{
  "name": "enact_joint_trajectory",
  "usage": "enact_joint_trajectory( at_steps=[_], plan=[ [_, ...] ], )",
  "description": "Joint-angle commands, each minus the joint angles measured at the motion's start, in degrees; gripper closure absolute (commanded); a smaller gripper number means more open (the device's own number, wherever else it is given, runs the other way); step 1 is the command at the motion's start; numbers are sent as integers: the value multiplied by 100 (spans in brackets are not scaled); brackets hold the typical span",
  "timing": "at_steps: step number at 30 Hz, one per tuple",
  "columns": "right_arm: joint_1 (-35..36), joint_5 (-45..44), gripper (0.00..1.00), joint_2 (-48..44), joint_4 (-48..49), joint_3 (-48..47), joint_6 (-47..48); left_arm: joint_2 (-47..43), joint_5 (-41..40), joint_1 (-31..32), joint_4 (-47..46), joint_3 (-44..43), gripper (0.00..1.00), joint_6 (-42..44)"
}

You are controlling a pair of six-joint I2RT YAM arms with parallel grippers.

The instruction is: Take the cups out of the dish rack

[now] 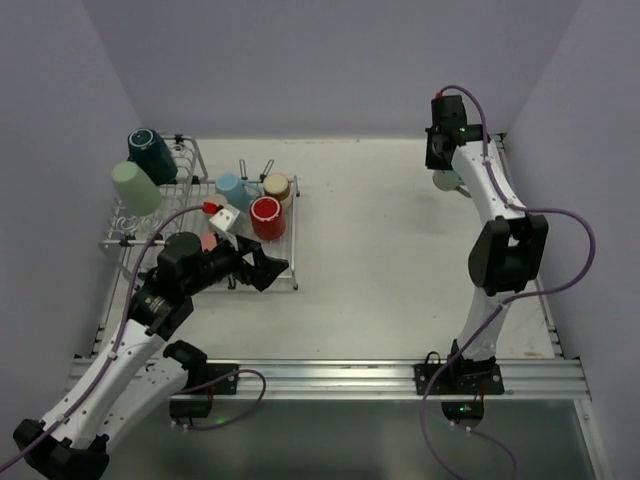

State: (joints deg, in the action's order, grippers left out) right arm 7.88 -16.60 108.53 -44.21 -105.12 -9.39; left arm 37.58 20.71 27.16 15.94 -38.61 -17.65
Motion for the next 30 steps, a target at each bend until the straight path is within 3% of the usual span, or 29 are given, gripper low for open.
enact_joint_trajectory(
  at_steps=[1, 14, 24, 30],
  plan=[
    [-163, -370, 100, 378, -844, -921, 736, 30, 145, 131, -197, 64, 0, 244],
    [-559, -107, 100, 1811, -950, -1634, 1106, 232, -647, 528, 67, -24, 0, 376],
    [-586, -230, 100, 1909, -493, -1353, 1053, 118, -998, 510, 23, -15, 0, 385],
    [-586, -107, 89, 1777, -195, -950, 983, 214, -1139, 510, 23, -24, 0, 394]
  ],
)
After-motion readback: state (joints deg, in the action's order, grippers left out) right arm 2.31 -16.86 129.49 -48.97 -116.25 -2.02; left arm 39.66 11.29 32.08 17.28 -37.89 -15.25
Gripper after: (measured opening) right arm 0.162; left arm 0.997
